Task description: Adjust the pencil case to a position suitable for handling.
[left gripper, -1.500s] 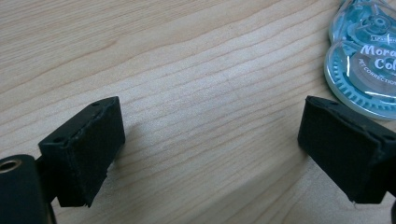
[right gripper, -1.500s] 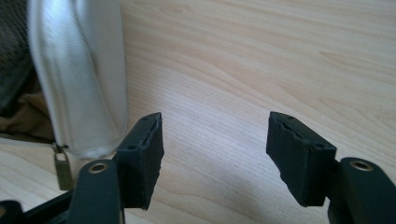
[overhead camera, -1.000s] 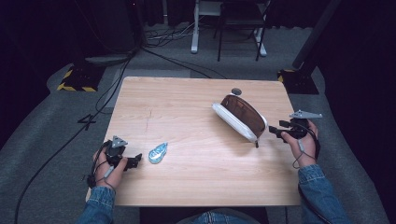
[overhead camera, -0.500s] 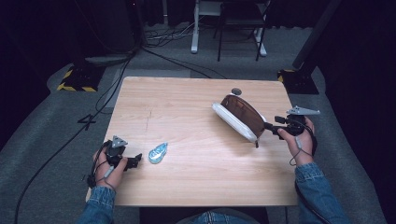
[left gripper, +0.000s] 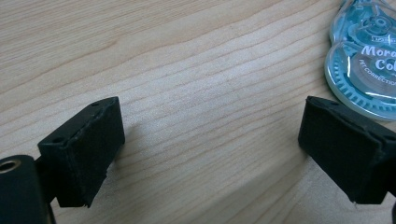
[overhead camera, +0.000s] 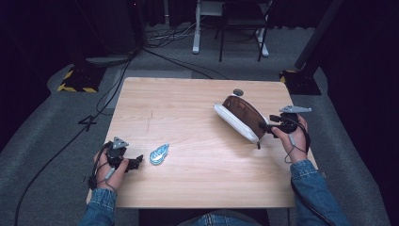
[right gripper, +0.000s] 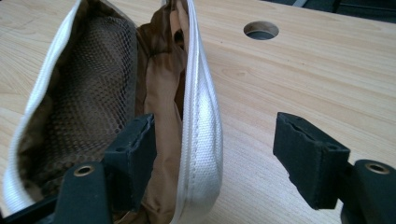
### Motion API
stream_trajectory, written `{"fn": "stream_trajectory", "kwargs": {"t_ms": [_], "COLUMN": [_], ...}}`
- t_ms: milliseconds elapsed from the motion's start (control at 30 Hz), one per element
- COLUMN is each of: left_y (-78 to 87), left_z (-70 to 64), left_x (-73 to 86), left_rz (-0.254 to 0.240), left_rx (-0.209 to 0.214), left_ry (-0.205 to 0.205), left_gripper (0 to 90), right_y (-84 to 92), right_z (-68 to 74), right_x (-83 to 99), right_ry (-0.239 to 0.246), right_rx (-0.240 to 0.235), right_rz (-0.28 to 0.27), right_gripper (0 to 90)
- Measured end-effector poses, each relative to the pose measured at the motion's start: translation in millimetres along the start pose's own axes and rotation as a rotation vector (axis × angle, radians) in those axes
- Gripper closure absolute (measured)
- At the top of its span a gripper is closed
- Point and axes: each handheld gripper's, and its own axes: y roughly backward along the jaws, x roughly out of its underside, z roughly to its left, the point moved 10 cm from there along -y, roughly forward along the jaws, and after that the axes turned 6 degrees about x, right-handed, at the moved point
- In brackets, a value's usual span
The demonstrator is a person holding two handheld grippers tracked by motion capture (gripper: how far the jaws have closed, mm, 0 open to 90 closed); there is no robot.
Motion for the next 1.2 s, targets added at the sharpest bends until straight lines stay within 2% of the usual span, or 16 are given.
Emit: {"fn": "stream_trajectory", "kwargs": {"t_ms": [433, 767, 1000, 1167, 1200], "left_y": [0.0, 0.1, 0.4, 0.4, 0.3], "left_z": [0.1, 0.0, 0.0, 0.0, 0.0], "left_x": [-0.1, 0.1, 0.3, 0.3, 0.3], "left_rz": [0.000, -0.001, -0.002, -0.002, -0.002], "left_rx": [-0.001, -0.003, -0.007, -0.007, -0.007], "left_ry": [0.000, 0.002, 0.003, 0.004, 0.003], "left_gripper": [7.2, 7.4, 7.4, 7.4, 7.4], "right_y": [-19.8, -33.2, -40.6, -41.8, -41.9], "right_z": [1.9, 4.9, 6.5, 11.0, 11.3], "right_x": [5.3, 9.7, 12.9, 13.5, 13.5], "right_ry": [0.022, 0.045, 0.059, 0.076, 0.076], "right_rx": [0.000, -0.011, -0.019, -0.042, -0.042], "right_rz": [0.046, 0.081, 0.098, 0.103, 0.104], "right_gripper": [31.7, 39.9, 58.3, 77.3, 79.0]}}
